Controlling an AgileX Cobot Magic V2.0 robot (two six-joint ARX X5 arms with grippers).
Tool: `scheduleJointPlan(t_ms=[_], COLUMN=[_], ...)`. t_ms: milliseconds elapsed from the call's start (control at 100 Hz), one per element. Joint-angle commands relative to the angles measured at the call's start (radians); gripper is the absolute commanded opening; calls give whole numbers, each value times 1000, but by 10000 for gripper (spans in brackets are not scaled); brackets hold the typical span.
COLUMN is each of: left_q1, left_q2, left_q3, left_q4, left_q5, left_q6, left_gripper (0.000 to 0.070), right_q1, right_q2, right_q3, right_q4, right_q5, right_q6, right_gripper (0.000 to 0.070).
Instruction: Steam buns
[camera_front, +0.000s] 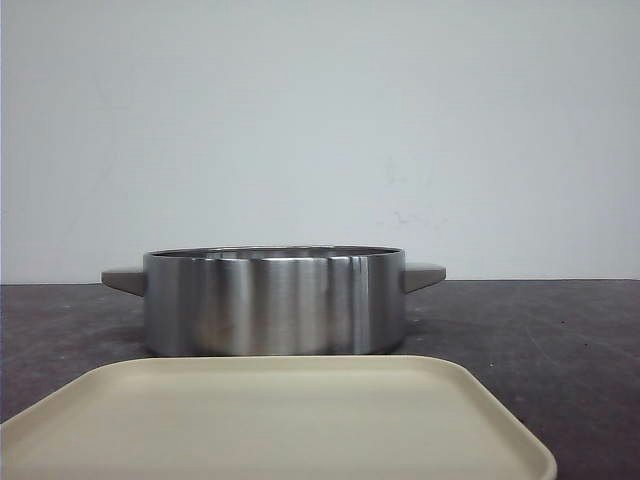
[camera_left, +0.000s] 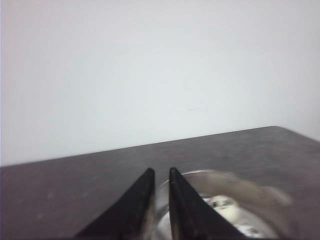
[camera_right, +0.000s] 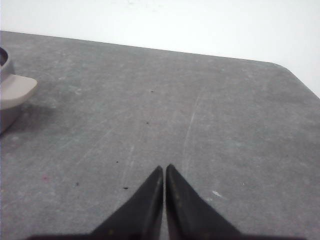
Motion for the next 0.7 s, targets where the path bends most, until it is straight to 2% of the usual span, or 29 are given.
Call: scheduleJointPlan(t_ms=[0, 60, 210, 500, 690], left_q1=[52, 97, 171, 257, 266], left_q2=[-10, -24, -93, -196, -214], left_q3=[-88, -156, -251, -349, -348], left_q4=[70, 99, 95, 89, -52], left_q5=[8, 6, 0, -105, -137], left_q6=[-58, -80, -71, -73, -15], left_gripper=[0, 0, 0, 0, 0], right_q1=[3, 3, 3, 3, 3], right_q2=[1, 1, 1, 1, 1], right_q3=[-2, -2, -2, -2, -2], right_q4=[11, 11, 11, 11, 11], right_q5=[-1, -1, -1, -1, -1], right_q6=[8, 8, 8, 8, 8], right_gripper=[7, 7, 7, 7, 7])
